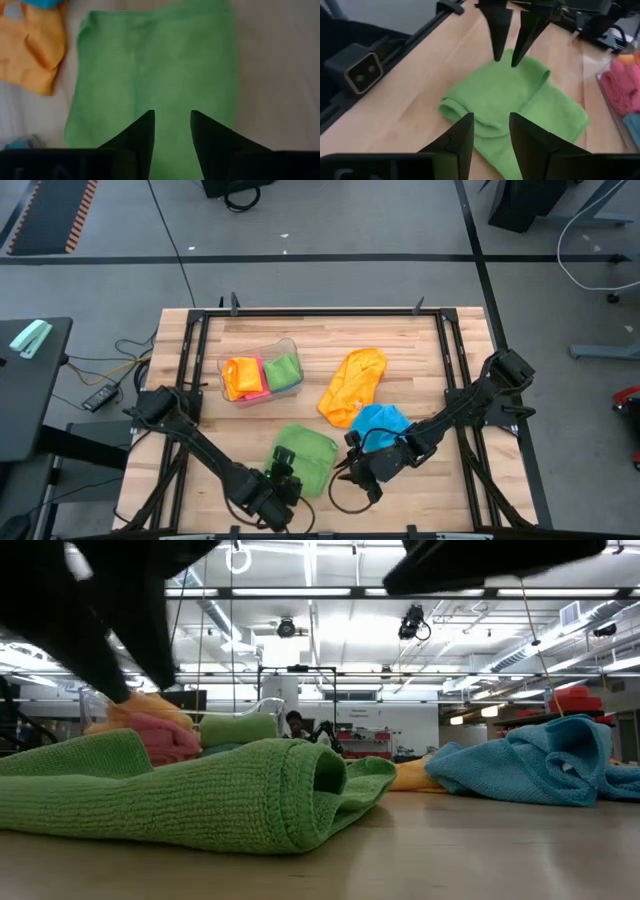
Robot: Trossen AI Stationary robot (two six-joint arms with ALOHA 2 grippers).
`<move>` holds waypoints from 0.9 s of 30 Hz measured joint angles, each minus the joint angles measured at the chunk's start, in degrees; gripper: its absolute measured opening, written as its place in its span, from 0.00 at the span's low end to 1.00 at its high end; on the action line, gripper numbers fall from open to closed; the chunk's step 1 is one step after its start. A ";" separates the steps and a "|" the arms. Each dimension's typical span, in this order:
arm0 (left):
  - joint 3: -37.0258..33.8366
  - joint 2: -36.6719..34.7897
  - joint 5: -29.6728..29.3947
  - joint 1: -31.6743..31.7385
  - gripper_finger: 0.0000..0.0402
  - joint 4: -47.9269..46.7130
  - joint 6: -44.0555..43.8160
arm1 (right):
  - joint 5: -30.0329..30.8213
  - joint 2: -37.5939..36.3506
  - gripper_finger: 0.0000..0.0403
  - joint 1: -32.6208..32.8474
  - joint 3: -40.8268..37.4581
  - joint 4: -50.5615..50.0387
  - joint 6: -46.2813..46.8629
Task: Fold microfiber towels
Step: Fold the green microfiber towel
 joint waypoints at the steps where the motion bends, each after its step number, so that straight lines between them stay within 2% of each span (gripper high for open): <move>1: -0.01 0.00 -0.11 0.50 0.35 -0.08 -1.07 | 0.00 0.00 0.33 -0.27 -1.08 1.70 -0.04; 5: -0.02 0.18 -0.30 2.91 0.36 3.19 -4.00 | 0.00 0.00 0.33 -1.76 -4.01 5.92 0.19; 10: -0.02 0.24 -0.28 5.83 0.35 9.82 -5.16 | 0.00 0.00 0.33 -3.17 -4.92 5.87 2.46; 17: -0.03 1.28 0.09 7.15 0.33 12.15 -2.33 | 0.02 0.00 0.33 -3.11 -4.92 5.97 1.56; 27: -0.02 6.47 2.94 7.98 0.33 17.53 -0.08 | 0.02 0.00 0.33 -3.35 -4.95 4.65 1.44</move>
